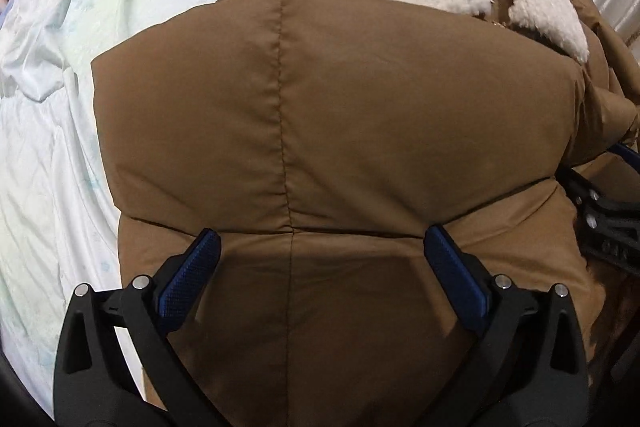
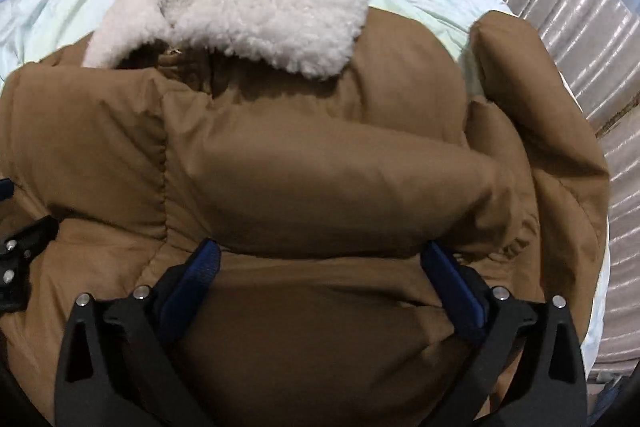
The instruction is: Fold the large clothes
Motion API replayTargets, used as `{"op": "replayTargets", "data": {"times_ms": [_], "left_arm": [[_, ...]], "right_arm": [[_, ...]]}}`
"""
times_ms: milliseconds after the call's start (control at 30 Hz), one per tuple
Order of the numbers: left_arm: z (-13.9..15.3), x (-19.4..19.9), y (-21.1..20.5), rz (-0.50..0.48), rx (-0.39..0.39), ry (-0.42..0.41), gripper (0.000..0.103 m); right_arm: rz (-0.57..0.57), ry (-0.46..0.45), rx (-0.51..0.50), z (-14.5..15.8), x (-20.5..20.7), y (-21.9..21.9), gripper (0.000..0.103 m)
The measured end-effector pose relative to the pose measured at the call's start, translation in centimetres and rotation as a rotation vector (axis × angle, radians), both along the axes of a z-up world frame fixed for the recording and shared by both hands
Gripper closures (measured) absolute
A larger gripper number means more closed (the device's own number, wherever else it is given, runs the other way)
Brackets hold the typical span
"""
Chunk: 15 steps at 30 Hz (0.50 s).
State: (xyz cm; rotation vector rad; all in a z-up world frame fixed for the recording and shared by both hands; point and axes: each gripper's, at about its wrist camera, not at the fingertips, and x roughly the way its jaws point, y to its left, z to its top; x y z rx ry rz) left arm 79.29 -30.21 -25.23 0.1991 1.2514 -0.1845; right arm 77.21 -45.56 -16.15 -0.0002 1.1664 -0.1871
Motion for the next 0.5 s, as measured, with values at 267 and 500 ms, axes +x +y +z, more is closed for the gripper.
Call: {"op": "replayTargets", "data": {"times_ms": [267, 500], "left_arm": [[0.5, 3.1, -1.0, 0.055, -0.039, 0.029, 0.003], [3.8, 1.9, -0.4, 0.146, -0.134, -0.026, 0.003]], "right_arm": [[0.036, 0.079, 0.032, 1.6, 4.3, -0.8, 0.002], [0.014, -0.238, 0.094, 9.0, -4.6, -3.2, 0.002]]}}
